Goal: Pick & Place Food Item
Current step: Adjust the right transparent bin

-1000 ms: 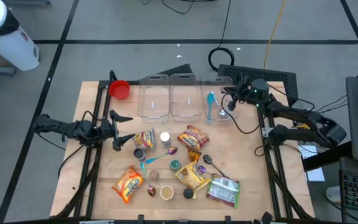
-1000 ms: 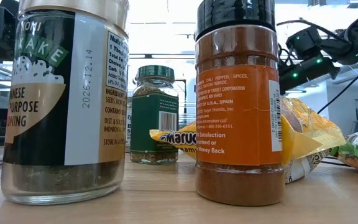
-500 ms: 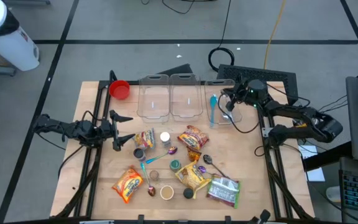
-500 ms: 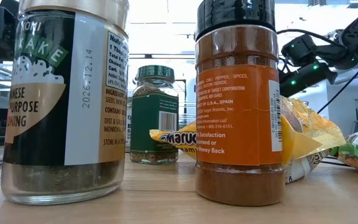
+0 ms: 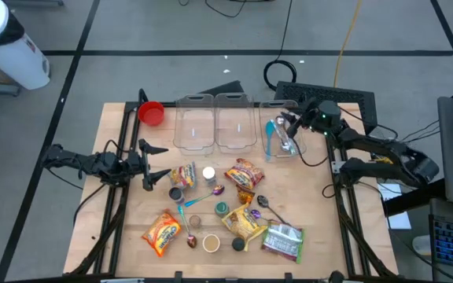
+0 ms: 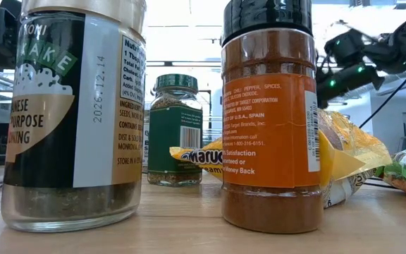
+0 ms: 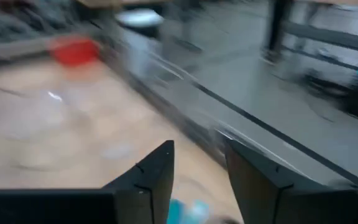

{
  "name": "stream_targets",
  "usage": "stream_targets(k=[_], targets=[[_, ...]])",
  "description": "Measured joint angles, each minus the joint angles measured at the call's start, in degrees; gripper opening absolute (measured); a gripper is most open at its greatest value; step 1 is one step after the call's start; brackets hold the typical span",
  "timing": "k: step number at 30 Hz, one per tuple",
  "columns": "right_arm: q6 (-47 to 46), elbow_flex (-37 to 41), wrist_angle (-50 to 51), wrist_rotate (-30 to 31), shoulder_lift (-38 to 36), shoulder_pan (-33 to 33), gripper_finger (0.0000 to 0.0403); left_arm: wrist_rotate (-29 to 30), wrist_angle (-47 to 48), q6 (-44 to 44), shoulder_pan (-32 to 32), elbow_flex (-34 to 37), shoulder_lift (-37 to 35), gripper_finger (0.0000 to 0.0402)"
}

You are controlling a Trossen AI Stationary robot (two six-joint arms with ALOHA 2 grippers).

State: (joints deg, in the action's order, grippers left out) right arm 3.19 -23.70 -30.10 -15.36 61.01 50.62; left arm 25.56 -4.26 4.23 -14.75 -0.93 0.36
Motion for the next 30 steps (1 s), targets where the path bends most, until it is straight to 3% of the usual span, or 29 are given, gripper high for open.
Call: stream_targets(k=[7, 14, 17, 23, 30], targets=[[-13.37, 0.00, 2.95, -18.01, -13.97, -5.60, 0.0125, 0.00, -0.01, 0.00, -0.01, 0.00, 0.00, 0.0374], [-26.00, 0.00, 19.80, -21.50, -23.18, -19.52, 0.0038, 0.00, 0.00, 0.00, -0.01, 0.00, 0.00, 0.0374], [-25.53, 0.00, 29.38, -11.72, -24.62, -28.37, 0.0006, 0.00, -0.01, 0.00, -0.01, 0.00, 0.00, 0.0374], [-30.67, 0.00, 46.90, 7.33, -25.72, -42.22, 0.0003, 0.00, -0.01, 0.00, -0.01, 0.00, 0.00, 0.0374], [-43.08, 0.00, 61.84, 24.18, -25.72, -48.73, 0.0001, 0.00, -0.02, 0.00, 0.00, 0.00, 0.00, 0.0374]])
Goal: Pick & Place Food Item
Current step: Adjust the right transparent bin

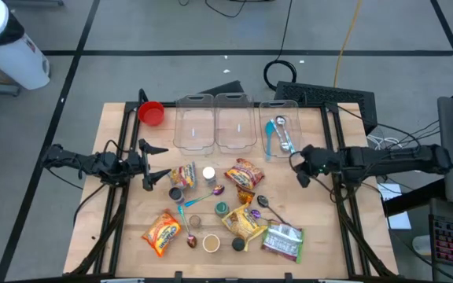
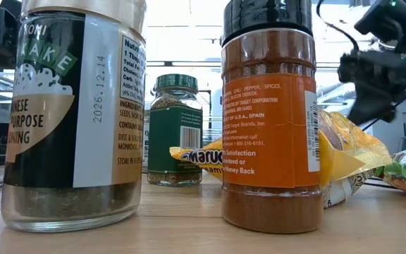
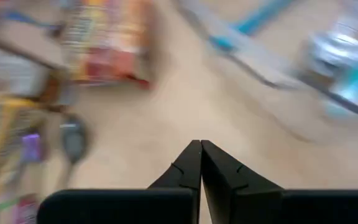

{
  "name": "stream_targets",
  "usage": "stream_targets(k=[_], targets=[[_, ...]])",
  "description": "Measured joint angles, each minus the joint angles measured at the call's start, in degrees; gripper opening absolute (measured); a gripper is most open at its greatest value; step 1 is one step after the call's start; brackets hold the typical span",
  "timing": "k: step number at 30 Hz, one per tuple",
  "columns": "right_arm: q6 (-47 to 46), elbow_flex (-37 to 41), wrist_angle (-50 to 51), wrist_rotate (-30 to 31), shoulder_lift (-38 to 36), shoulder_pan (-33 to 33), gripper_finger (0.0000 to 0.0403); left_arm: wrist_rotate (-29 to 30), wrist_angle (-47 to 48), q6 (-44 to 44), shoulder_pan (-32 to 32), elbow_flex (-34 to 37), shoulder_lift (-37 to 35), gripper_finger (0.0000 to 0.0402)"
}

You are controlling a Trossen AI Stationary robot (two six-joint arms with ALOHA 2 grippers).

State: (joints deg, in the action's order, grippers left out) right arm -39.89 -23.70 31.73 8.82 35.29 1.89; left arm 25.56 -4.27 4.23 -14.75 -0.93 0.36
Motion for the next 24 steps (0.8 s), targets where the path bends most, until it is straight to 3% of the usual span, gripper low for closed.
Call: stream_targets(k=[6, 9, 20, 24], targets=[[-6.33, 0.00, 5.11, 13.04, 0.03, -0.03, 0.0001, 0.00, 0.00, 0.00, -0.01, 0.00, 0.00, 0.0374], [-6.46, 0.00, 4.55, 16.23, 0.07, -0.03, 0.0001, 0.00, 0.00, 0.00, -0.02, 0.00, 0.00, 0.0374], [2.04, 0.00, -6.28, 16.61, 2.79, -0.03, 0.0001, 0.00, 0.00, 0.00, 0.00, 0.00, 0.00, 0.0374], [4.45, -0.19, -6.68, 11.85, 2.52, 0.00, 0.0001, 0.00, 0.00, 0.00, 0.00, 0.00, 0.00, 0.0374]])
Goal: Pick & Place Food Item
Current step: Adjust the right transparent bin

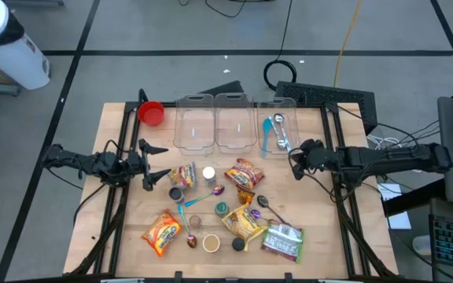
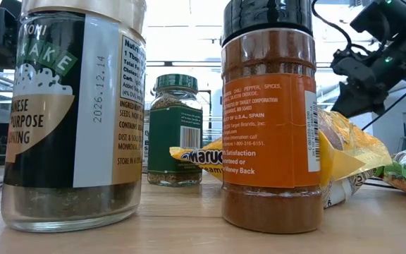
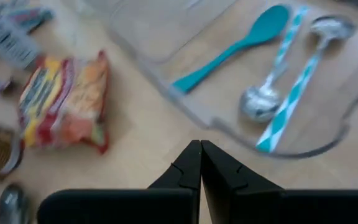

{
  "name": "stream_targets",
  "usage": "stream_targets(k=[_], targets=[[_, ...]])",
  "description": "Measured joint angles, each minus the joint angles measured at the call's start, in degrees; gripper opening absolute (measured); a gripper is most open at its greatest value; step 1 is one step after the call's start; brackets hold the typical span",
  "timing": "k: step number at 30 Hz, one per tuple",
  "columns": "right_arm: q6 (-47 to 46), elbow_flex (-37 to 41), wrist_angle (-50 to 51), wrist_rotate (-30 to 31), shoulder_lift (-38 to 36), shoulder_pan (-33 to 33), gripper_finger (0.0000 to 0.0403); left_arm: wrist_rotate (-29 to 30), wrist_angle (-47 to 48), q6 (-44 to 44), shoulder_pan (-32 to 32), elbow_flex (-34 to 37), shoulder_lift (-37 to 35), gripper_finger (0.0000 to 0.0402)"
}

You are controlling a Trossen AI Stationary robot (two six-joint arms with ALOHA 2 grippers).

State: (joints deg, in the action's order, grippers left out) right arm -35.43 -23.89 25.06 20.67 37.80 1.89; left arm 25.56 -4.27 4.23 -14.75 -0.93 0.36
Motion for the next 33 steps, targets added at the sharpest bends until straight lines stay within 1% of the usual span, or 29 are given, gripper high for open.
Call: stream_targets(k=[2, 4, 7, 10, 13, 17, 22, 25, 28, 33], targets=[[-1.61, -0.76, 4.01, -1.56, -0.36, -0.02, 0.0001, 0.00, 0.00, 0.00, -0.02, 0.00, 0.00, 0.0374], [-5.07, -1.64, 9.84, -0.90, -0.50, 0.00, 0.0001, 0.01, 0.00, 0.00, -0.01, 0.00, 0.00, 0.0374], [-10.79, -1.73, 16.32, 3.04, -0.45, 0.02, 0.0001, 0.00, 0.00, 0.00, -0.01, 0.00, 0.00, 0.0374], [-14.22, -1.73, 18.38, 7.77, -0.03, 0.02, 0.0001, 0.00, 0.00, 0.00, 0.01, 0.00, 0.00, 0.0374], [-14.45, -1.73, 17.16, 10.84, 0.46, 0.02, 0.0001, 0.00, 0.00, 0.00, -0.01, 0.00, 0.00, 0.0374], [-11.27, -1.73, 13.83, 11.22, 0.92, 0.04, 0.0001, 0.00, 0.01, 0.00, -0.02, 0.00, 0.00, 0.0374], [-7.73, -1.16, 9.66, 13.53, 1.60, 1.56, 0.0000, 0.00, 0.00, 0.00, -0.01, 0.00, 0.00, 0.0374], [-4.33, 0.74, 4.88, 13.55, 1.62, 3.12, 0.0000, 0.01, 0.00, 0.00, 0.01, 0.00, 0.00, 0.0374], [-0.72, 2.93, 0.28, 12.05, 1.62, 5.01, 0.0000, 0.02, 0.00, 0.00, -0.01, 0.00, 0.00, 0.0374], [2.66, 5.14, -2.66, 12.01, 1.62, 8.20, 0.0000, 0.00, 0.00, 0.00, -0.02, 0.00, 0.00, 0.0374]])
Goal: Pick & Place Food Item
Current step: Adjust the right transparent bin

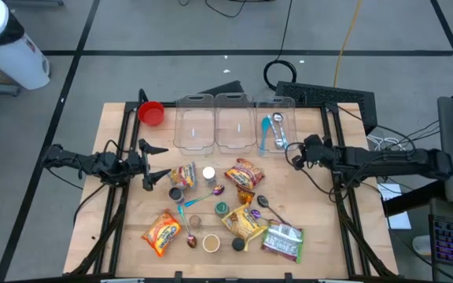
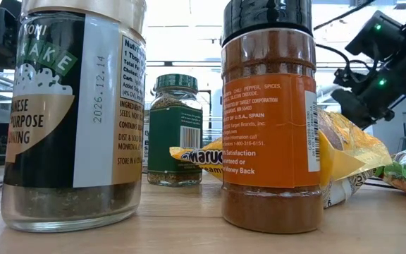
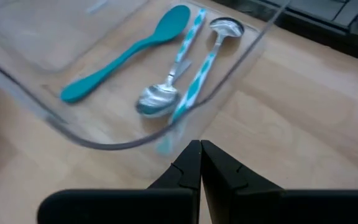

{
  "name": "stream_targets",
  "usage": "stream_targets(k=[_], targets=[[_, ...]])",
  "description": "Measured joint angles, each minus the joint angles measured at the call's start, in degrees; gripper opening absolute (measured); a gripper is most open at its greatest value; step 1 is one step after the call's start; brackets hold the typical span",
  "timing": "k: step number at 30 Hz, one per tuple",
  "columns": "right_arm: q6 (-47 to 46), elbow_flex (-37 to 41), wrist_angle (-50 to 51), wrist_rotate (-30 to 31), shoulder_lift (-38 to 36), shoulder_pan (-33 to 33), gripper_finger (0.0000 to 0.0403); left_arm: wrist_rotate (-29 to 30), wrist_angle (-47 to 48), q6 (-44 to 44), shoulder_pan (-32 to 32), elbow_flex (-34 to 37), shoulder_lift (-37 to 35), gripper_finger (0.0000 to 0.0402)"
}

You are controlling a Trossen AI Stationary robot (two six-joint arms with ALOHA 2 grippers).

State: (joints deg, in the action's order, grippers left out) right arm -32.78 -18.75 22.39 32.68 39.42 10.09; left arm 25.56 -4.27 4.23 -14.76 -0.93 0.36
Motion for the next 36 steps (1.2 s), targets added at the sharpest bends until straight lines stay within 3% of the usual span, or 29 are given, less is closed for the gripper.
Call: stream_targets(k=[9, 13, 23, 29, 36], targets=[[8.48, 3.36, -6.59, 0.18, 0.00, 6.28, 0.0000, 0.02, 0.00, 0.00, 0.02, 0.00, 0.00, 0.0374], [5.25, 6.22, -11.03, -0.31, 0.00, 11.67, 0.0000, 0.02, 0.00, 0.00, 0.00, 0.00, 0.00, 0.0374], [7.88, 7.99, -23.94, -16.45, 0.02, 27.58, 0.0000, 0.02, 0.00, 0.00, 0.00, 0.00, 0.00, 0.0374], [8.66, 7.99, -28.36, -24.86, 0.71, 33.98, 0.0000, 0.02, 0.00, 0.00, 0.02, 0.00, 0.00, 0.0374], [9.51, 7.99, -31.87, -27.53, 5.47, 37.08, 0.0000, 0.02, 0.00, 0.00, 0.02, 0.00, 0.00, 0.0374]])
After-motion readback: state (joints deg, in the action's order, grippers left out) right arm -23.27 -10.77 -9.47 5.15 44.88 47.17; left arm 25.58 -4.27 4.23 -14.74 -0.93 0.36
